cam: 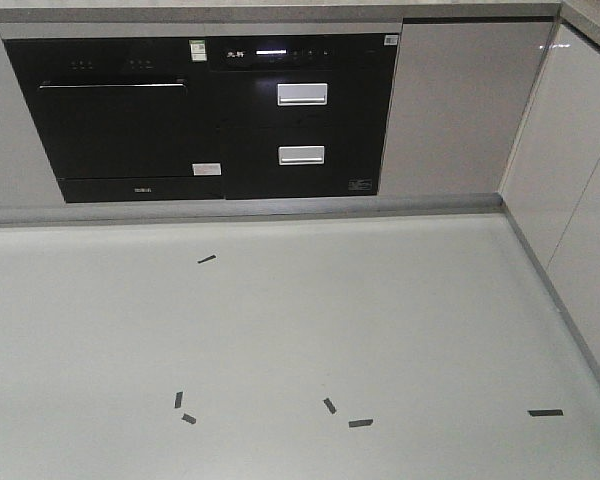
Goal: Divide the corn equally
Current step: 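Drive the base forward toward the counter with the corn pot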
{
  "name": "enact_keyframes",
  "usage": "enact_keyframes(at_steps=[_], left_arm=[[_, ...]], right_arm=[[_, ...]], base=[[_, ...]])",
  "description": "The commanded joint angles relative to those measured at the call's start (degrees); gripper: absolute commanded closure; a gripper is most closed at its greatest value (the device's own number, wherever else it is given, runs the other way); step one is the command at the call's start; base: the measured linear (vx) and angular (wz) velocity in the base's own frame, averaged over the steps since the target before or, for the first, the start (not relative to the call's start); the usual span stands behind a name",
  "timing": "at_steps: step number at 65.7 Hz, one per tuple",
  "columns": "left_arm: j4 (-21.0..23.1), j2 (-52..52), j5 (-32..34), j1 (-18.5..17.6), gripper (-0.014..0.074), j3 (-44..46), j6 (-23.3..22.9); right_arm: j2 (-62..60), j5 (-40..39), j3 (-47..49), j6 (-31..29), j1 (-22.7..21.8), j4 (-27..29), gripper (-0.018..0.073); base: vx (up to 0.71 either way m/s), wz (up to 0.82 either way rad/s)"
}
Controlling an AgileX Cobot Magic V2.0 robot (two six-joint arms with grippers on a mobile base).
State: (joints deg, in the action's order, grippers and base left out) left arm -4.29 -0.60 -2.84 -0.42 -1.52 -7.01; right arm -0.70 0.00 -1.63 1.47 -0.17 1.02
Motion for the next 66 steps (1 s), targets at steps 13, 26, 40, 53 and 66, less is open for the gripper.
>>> enact_keyframes(at_steps=[13,26,40,53,66], left_arm=[[0.5,-1.0,4.2,0.0,0.0603,-0.6,-0.1],[0.5,-1.0,4.2,0.0,0.0603,-0.6,-0.1],[0.5,-1.0,4.2,0.0,0.0603,-0.6,-0.1],[0.5,-1.0,4.2,0.0,0.0603,-0.6,-0.1],[0.5,-1.0,4.2,0.0,0.0603,-0.6,-0.1]], right_arm=[[-0.2,-3.9,-0.5,-0.1,-0.1,-0.4,0.0569],[-0.2,-3.9,-0.5,-0.1,-0.1,-0.4,0.0569],[-0.2,-3.9,-0.5,-0.1,-0.1,-0.4,0.0569],[-0.2,-3.9,-0.5,-0.1,-0.1,-0.4,0.0569],[-0.2,-3.9,-0.5,-0.1,-0.1,-0.4,0.0569]], base=[[0.02,0.01],[0.05,0.03],[0.09,-0.02],[0.12,-0.07],[0.11,-0.03]])
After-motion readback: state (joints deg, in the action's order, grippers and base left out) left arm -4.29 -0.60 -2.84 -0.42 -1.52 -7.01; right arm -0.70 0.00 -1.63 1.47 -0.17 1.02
